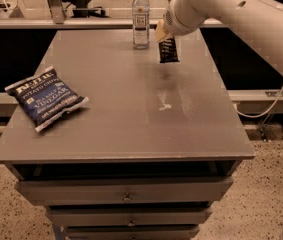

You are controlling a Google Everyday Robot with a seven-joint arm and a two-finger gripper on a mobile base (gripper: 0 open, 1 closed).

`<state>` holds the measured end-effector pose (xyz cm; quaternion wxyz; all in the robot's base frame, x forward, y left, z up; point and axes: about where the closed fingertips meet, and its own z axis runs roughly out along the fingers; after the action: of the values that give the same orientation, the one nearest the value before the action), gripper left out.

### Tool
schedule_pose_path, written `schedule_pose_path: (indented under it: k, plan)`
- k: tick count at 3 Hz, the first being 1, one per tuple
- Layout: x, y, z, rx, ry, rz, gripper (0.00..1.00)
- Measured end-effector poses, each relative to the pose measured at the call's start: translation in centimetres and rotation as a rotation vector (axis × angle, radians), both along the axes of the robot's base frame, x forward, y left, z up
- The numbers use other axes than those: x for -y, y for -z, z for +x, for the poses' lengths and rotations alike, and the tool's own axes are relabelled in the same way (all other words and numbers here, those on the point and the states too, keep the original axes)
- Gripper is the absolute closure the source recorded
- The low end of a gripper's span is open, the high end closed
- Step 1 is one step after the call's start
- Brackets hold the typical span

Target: Move rxbar chocolate near blue plastic bottle

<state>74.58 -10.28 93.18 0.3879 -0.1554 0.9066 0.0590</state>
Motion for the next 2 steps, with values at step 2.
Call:
schedule_pose_path:
  k: [2]
  plan:
    - [0.1,0.5,3.5,0.033,-0.002,0.015,1.00]
